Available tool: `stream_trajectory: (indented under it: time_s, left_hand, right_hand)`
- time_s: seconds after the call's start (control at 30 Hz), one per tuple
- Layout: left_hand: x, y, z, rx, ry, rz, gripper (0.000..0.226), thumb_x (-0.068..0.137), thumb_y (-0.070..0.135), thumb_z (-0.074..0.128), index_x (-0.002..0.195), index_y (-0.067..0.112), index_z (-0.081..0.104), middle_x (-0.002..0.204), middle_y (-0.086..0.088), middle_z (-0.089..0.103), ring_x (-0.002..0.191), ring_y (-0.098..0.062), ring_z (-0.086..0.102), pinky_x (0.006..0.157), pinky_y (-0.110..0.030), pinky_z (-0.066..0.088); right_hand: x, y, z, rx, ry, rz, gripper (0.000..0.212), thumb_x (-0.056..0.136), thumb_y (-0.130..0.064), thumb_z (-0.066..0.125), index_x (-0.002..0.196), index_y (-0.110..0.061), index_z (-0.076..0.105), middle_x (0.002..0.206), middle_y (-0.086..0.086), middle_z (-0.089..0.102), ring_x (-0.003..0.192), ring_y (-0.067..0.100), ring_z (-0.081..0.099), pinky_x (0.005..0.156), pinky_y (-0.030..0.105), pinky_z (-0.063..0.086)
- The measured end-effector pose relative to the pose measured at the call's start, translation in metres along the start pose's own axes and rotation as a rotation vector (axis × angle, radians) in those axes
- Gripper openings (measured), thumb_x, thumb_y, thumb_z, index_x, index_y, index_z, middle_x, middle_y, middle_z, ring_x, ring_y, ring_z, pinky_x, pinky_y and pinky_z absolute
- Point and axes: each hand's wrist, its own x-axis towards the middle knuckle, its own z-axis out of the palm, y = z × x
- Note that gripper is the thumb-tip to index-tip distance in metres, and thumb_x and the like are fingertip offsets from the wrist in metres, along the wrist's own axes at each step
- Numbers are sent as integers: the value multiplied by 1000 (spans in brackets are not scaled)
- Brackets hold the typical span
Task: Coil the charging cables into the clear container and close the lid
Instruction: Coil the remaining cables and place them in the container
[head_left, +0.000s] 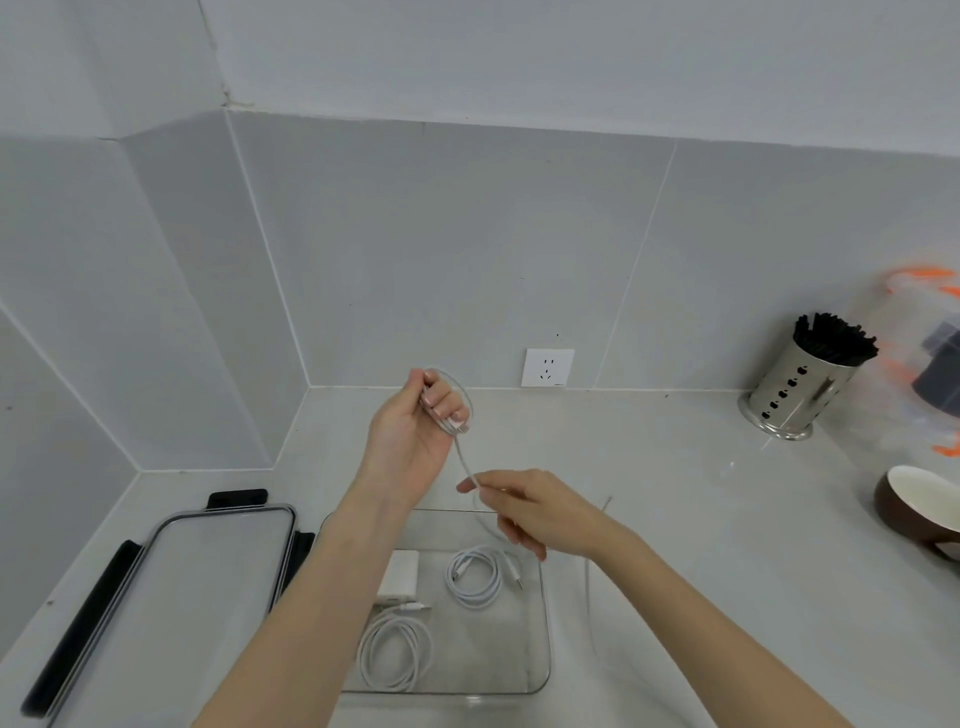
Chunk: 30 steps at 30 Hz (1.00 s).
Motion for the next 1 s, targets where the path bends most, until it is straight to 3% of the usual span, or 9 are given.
stream_trajectory:
  time_s: [0.1, 0.2, 0.3, 0.4, 0.53, 0.7, 0.8, 0.9, 1.0]
  left_hand:
    - [5, -16, -8, 327, 106, 82, 32, 100, 19, 27, 70, 15, 37, 49, 8, 39, 43, -8, 37, 52, -21, 35]
    - [4, -31, -18, 731, 136, 189, 30, 100, 21, 29, 72, 14, 36, 58, 3, 39, 47, -6, 39, 53, -19, 38]
    - [-2, -43, -28, 1127, 41, 244, 28, 99, 21, 34, 75, 7, 39, 60, -1, 43, 50, -5, 38, 54, -15, 37]
    - [-14, -49, -30, 1252, -50, 142, 31, 98, 20, 37, 74, 1, 44, 55, 0, 44, 48, -7, 37, 53, -20, 36]
    - [-33, -47, -20, 1047, -156, -104, 32, 98, 21, 33, 71, 11, 47, 42, 5, 46, 42, -11, 38, 50, -25, 32]
    - [-48, -35, -3, 499, -208, -323, 38, 94, 34, 31, 69, 10, 47, 38, 6, 32, 34, -9, 27, 38, -19, 28]
    - [-46, -27, 3, 200, -222, -322, 30, 86, 34, 37, 69, 12, 47, 38, 9, 32, 32, -4, 25, 36, -17, 29]
    - [-37, -19, 3, -172, -379, -373, 29, 91, 24, 42, 76, 6, 59, 49, 4, 34, 44, -11, 27, 47, -22, 38]
    - [-28, -8, 5, -304, -352, -261, 12, 87, 10, 55, 81, 1, 59, 56, -3, 44, 49, -16, 42, 56, -27, 45]
  right_hand:
    - [-1, -11, -1, -259, -6, -19, 30, 97, -27, 40, 121, -26, 57, 57, -1, 51, 48, 11, 46, 49, 14, 42]
    - [-3, -21, -4, -505, 10, -73, 30, 96, -23, 41, 118, -17, 61, 64, -1, 55, 66, 18, 47, 70, 30, 43]
    - [-7, -34, -12, -616, 67, -126, 26, 93, -21, 45, 101, -10, 67, 75, 6, 64, 68, 20, 48, 70, 32, 42]
    - [-7, -45, -30, -602, 133, -182, 16, 86, -21, 57, 86, -16, 72, 71, 0, 67, 58, 10, 51, 63, 20, 41]
    - [-5, -45, -53, -198, 184, -179, 8, 73, -19, 76, 79, -14, 73, 65, -6, 65, 56, 2, 54, 58, 12, 41]
    - [-2, -30, -63, 175, 185, -167, 3, 77, -13, 73, 76, -16, 72, 61, -7, 60, 60, 5, 51, 59, 11, 40]
    - [1, -19, -54, 239, 239, -159, 27, 85, -26, 61, 61, -15, 67, 48, -11, 46, 50, 6, 37, 51, 13, 32]
    - [2, -10, -42, 200, 257, -91, 43, 93, -35, 47, 71, -4, 69, 43, -11, 41, 46, 7, 34, 49, 14, 31]
    - [3, -3, -23, 115, 192, -28, 41, 97, -36, 39, 73, -23, 71, 49, -6, 51, 48, 8, 42, 55, 14, 39]
